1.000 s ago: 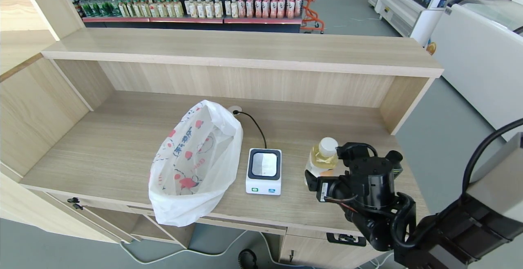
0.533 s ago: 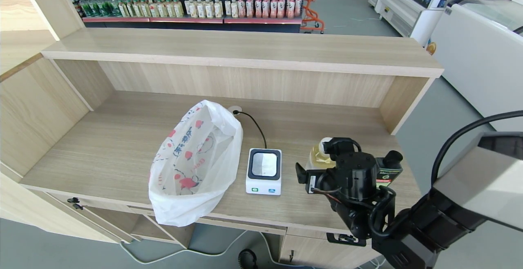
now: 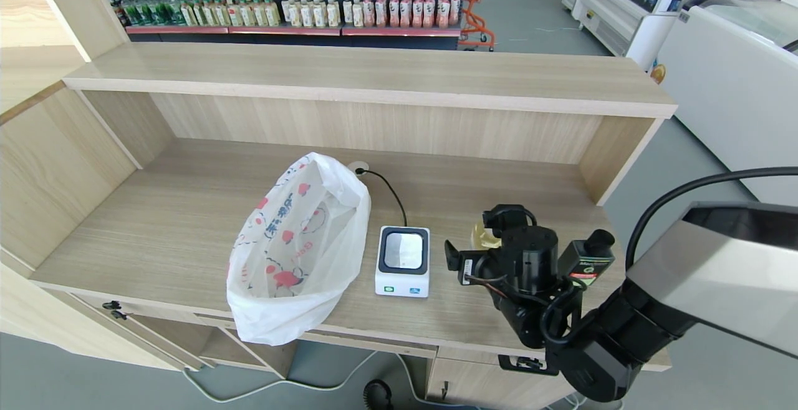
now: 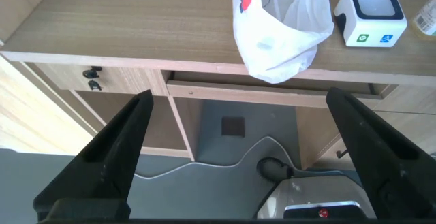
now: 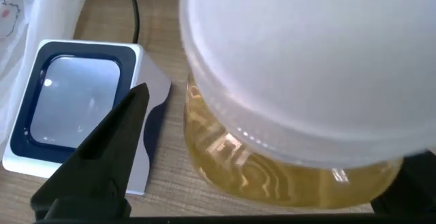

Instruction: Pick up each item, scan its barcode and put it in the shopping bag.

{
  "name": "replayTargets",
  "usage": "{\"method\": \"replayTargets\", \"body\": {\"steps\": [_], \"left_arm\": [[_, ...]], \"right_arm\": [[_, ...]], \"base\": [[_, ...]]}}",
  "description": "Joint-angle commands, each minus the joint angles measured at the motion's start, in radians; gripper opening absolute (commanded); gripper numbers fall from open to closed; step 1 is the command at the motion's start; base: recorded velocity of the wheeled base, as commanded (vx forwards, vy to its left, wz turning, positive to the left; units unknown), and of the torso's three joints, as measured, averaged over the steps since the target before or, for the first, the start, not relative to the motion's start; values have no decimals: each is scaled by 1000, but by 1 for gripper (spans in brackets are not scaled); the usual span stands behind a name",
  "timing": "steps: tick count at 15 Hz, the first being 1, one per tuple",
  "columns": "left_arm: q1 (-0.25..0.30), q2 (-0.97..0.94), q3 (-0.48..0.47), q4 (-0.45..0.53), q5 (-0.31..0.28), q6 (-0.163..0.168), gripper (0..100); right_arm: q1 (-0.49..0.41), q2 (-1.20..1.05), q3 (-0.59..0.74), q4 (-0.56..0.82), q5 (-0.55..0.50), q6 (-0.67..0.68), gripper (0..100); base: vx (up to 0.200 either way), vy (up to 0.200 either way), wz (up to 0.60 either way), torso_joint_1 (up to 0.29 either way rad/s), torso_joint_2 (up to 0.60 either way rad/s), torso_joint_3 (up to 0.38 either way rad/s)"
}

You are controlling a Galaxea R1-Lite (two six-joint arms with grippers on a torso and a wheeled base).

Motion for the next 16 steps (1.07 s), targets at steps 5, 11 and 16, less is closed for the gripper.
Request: {"method": "replayTargets", "body": {"steps": [5,11,16], "left_arm": [[0,0,0,0,0,0,100],[0,0,0,0,0,0,100],[0,0,0,0,0,0,100]], "right_arm": [[-6,43,-9,-59,48,-35,100],[-74,64,-1,-145,177,-79,0],[-106,72,-1,-147,207,-127,0]], "base": [[0,0,0,0,0,0],[0,0,0,0,0,0],[0,0,0,0,0,0]]}}
